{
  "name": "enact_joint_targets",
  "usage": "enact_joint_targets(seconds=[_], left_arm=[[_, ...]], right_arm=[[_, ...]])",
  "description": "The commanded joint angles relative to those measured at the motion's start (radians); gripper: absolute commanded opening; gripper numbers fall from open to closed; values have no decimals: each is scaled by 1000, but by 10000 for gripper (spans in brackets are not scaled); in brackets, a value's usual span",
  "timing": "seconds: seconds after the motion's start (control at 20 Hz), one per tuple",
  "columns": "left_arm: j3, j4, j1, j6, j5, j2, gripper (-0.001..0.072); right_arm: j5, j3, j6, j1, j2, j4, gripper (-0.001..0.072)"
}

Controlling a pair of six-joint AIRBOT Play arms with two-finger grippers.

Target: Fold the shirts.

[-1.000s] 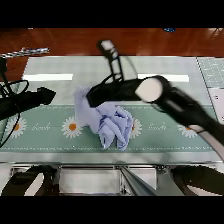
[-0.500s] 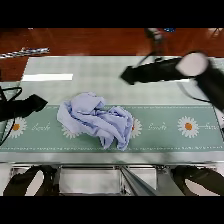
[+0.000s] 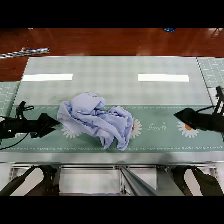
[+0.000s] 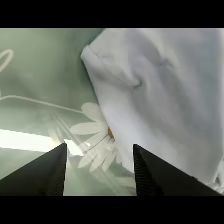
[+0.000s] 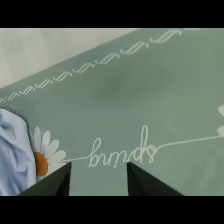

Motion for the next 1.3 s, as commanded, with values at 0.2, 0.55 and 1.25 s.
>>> enact_joint_targets(seconds=[0.2,0.55,1.25], left_arm=[[-3,-274,-84,165,82,-231,506],[98,-275,-135,218,69,-255,19],[104,-272,-135,232,28,-256,19]], right_arm=[[118,-156,-63,-67,53,115,406],[39,-157,56,360,-97,126,406],[-261,48,-66,782,-633,404,403]])
